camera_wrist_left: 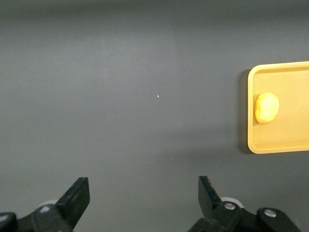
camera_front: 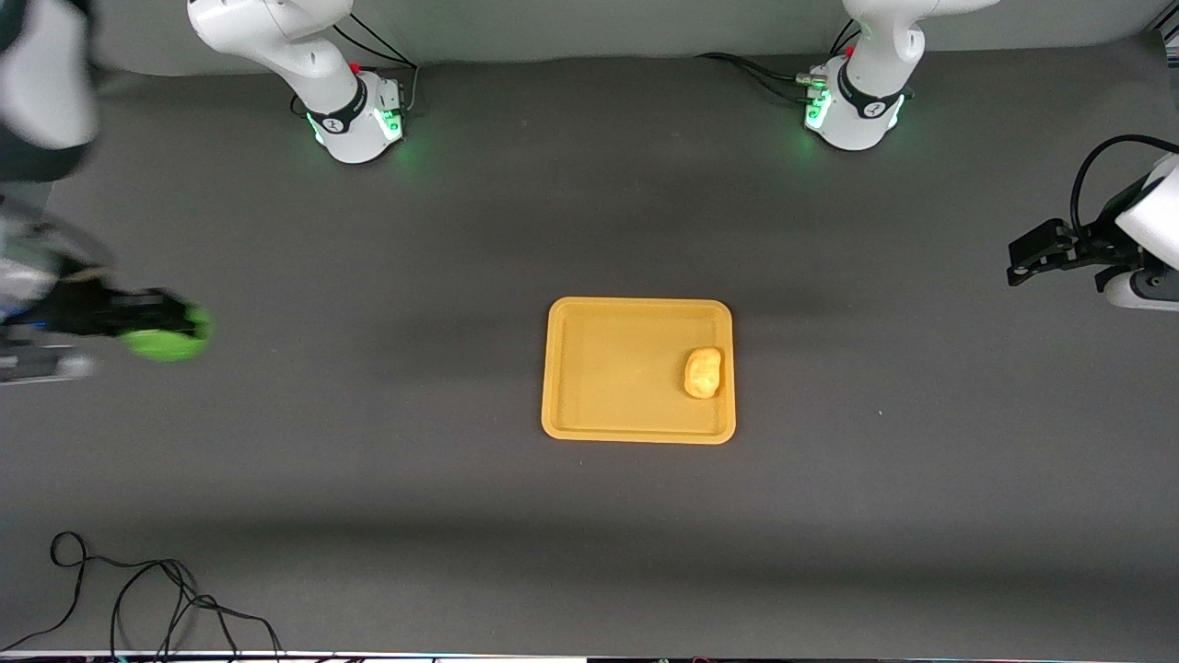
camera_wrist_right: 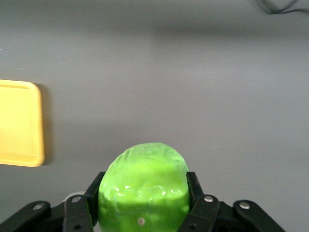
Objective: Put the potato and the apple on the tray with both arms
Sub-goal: 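Lift the green apple with the right gripper while the left gripper retracts, then carry the apple with the right gripper and lower it onto the tray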
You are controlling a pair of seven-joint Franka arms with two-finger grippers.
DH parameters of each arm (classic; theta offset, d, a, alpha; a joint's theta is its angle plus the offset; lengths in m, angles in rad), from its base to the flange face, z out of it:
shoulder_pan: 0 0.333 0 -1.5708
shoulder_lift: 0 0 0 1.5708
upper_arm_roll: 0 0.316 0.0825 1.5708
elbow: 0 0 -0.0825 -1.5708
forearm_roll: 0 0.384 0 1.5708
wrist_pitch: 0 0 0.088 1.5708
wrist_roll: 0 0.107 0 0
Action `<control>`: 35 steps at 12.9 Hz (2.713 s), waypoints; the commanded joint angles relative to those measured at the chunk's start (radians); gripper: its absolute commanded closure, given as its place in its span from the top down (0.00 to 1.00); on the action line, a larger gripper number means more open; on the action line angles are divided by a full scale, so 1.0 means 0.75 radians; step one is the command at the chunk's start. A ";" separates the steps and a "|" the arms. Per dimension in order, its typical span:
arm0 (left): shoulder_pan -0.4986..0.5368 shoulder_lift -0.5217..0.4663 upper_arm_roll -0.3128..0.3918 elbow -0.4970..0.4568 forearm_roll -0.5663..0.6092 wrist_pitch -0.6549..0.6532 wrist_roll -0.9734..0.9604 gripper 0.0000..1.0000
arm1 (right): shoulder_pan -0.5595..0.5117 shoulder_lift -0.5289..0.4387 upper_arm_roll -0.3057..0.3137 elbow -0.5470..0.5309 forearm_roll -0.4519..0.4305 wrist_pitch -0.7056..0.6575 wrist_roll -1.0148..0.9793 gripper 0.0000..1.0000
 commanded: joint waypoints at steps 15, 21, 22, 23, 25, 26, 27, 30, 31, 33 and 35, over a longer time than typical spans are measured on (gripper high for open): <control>0.015 0.004 -0.001 -0.027 0.003 0.006 0.022 1.00 | 0.567 1.046 0.268 0.636 0.016 0.587 1.205 0.40; 0.015 0.006 -0.003 -0.031 0.003 0.012 0.022 1.00 | 0.563 1.118 0.268 0.499 0.006 0.811 1.195 0.40; 0.015 0.006 -0.003 -0.031 0.001 0.012 0.022 1.00 | 0.563 1.126 0.268 0.499 0.008 0.811 1.197 0.47; 0.017 0.006 -0.003 -0.031 0.003 0.012 0.022 1.00 | 0.553 1.126 0.268 0.499 0.012 0.811 1.209 0.92; 0.015 0.006 -0.003 -0.031 0.003 0.010 0.024 1.00 | 0.548 1.095 0.266 0.511 0.014 0.792 1.197 1.00; 0.015 0.006 -0.003 -0.031 0.003 0.010 0.022 1.00 | 0.558 1.032 0.260 0.509 0.014 0.732 1.205 1.00; 0.015 0.006 -0.003 -0.031 0.001 0.010 0.024 1.00 | 0.561 0.955 0.260 0.517 0.012 0.622 1.205 1.00; 0.015 0.010 -0.003 -0.031 0.003 0.012 0.024 1.00 | 0.559 0.697 0.260 0.532 0.012 0.321 1.205 1.00; 0.013 0.010 -0.003 -0.031 0.003 0.012 0.022 1.00 | 0.555 0.613 0.260 0.532 0.016 0.235 1.207 1.00; 0.013 0.010 -0.003 -0.031 0.003 0.014 0.022 1.00 | 0.548 0.474 0.258 0.524 0.008 0.063 1.195 1.00; 0.015 0.010 -0.003 -0.031 0.001 0.014 0.022 1.00 | 0.544 0.361 0.227 0.487 -0.070 -0.109 1.181 1.00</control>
